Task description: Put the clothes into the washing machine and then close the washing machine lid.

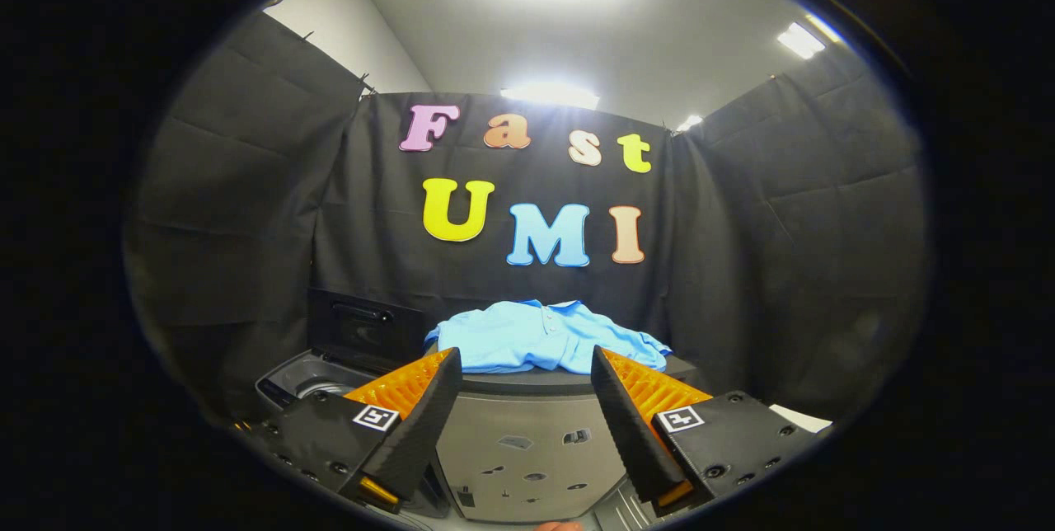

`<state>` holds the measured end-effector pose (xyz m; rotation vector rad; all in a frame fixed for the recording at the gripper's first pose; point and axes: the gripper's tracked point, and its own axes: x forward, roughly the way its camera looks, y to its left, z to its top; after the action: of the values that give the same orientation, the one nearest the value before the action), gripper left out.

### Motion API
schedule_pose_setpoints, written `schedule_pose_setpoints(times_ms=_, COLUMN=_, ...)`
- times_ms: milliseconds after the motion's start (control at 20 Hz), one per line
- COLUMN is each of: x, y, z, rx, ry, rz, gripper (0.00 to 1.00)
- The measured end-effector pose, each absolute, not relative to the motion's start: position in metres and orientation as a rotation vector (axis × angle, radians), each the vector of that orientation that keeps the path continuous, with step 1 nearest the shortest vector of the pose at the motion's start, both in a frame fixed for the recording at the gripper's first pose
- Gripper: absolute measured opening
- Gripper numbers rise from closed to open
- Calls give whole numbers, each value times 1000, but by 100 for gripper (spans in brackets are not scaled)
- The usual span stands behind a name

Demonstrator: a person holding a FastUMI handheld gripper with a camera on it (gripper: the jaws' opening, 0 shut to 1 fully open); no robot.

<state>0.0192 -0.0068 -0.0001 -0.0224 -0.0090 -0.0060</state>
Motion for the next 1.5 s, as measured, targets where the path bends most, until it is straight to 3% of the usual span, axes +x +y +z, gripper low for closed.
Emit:
schedule_pose_setpoints(times_ms=850, x=62, y=-33, z=15, rx=-31, ry=-5, rz=-11, gripper=98)
schedule_pose_setpoints(times_ms=1500, x=154, y=-54, z=80, rx=-9, ry=70, rz=38, gripper=97)
